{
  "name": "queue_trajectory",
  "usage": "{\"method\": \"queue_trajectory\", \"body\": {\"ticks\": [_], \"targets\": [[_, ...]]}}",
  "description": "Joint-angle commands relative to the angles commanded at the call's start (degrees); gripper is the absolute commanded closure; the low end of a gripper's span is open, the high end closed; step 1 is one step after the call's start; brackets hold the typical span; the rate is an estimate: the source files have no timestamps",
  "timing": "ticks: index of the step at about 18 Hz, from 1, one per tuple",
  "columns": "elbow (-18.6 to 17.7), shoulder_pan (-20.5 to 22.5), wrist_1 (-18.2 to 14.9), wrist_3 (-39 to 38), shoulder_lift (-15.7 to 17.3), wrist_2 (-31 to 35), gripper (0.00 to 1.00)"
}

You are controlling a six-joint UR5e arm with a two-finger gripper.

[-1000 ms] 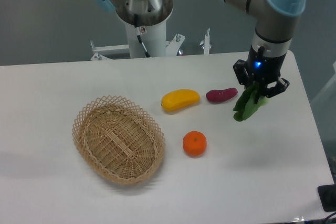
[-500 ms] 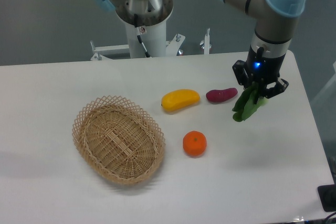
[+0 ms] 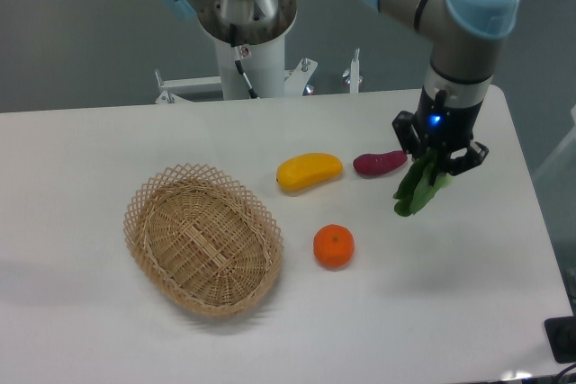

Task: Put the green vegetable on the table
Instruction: 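Carry the bok choy past the orange and lower it toward the table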

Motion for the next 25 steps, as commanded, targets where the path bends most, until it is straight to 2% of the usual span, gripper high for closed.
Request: {"method": "queue_trajectory", "body": {"ticks": [4, 6, 9, 12, 16, 19, 25], "targets": [[-0.36, -3.52, 12.39, -5.81, -6.15, 0.44, 0.72], [-0.01, -4.57, 15.49, -5.99, -9.31, 1.84, 0.72], [0.61, -5.37, 17.96, -5.55, -12.4, 3.51, 0.72], [1.4, -6.07, 19.01, -5.47, -14.77, 3.86, 0.72], [1.4, -6.69, 19.02, -4.68, -15.92, 7.37, 0.72], [1.57, -7.3, 18.93, -2.92, -16.18, 10.19, 0.72], [1.66, -7.83, 18.67, -2.39, -16.97, 10.9, 0.72]]}}
